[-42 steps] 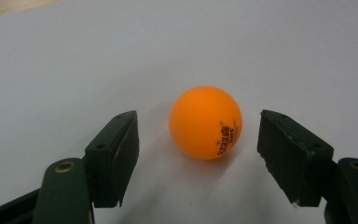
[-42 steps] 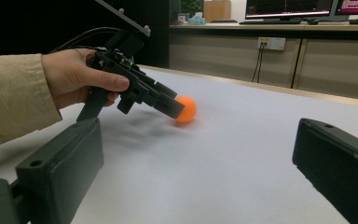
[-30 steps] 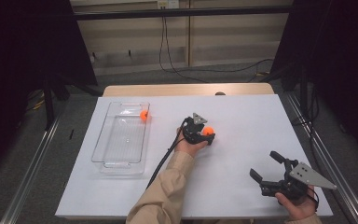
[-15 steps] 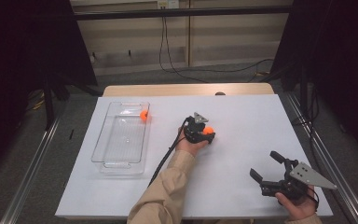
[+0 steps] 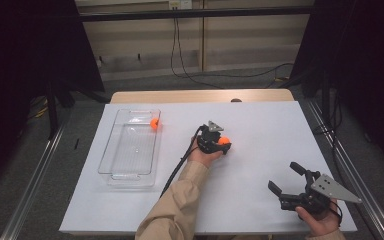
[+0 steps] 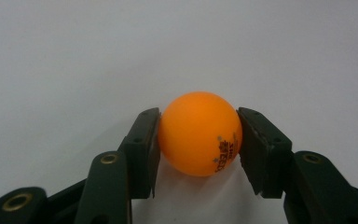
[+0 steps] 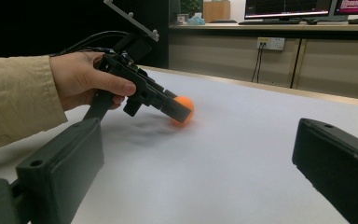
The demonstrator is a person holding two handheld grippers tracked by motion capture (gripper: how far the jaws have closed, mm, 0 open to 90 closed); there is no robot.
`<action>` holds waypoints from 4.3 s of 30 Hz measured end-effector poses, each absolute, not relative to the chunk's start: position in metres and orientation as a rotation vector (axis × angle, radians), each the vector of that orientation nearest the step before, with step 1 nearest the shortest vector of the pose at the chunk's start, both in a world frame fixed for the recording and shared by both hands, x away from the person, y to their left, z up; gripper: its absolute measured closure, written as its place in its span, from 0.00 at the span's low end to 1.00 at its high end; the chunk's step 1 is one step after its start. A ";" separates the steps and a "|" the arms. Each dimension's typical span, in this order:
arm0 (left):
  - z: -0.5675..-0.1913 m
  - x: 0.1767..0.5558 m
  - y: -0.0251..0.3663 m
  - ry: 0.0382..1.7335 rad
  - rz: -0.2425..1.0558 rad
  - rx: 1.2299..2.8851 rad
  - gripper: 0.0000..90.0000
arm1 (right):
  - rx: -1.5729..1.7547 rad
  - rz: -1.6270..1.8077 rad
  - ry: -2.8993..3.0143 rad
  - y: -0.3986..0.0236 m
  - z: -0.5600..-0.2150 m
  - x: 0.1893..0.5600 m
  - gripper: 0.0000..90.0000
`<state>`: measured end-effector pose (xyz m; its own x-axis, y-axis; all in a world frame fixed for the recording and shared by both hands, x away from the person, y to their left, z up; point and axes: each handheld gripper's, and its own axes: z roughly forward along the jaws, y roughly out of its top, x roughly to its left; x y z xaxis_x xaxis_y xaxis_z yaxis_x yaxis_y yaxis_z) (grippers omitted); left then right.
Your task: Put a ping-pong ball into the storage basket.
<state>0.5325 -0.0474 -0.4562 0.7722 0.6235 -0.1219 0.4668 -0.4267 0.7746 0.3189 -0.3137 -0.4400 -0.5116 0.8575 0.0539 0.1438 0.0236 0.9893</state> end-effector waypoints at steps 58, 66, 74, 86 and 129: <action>-0.418 0.518 -0.001 0.864 0.140 2.114 0.57 | 1.022 1.535 1.719 -0.312 -0.440 0.319 0.02; -0.415 0.517 0.006 0.869 0.148 2.120 0.57 | 1.014 1.531 1.722 -0.312 -0.440 0.319 0.02; -0.410 0.516 0.012 0.877 0.158 2.124 0.57 | 1.020 1.533 1.717 -0.312 -0.440 0.319 0.02; -0.406 0.516 0.022 0.888 0.158 2.123 0.57 | 1.033 1.542 1.708 -0.311 -0.440 0.319 0.02; -0.390 0.516 0.044 0.929 0.163 2.100 0.57 | 1.021 1.538 1.716 -0.311 -0.440 0.319 0.02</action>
<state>0.5156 0.0442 -0.3899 0.7200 0.6667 -0.1925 0.5613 -0.3965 0.7264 0.3194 -0.3107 -0.4397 -0.5152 0.8555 0.0520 0.1451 0.0273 0.9890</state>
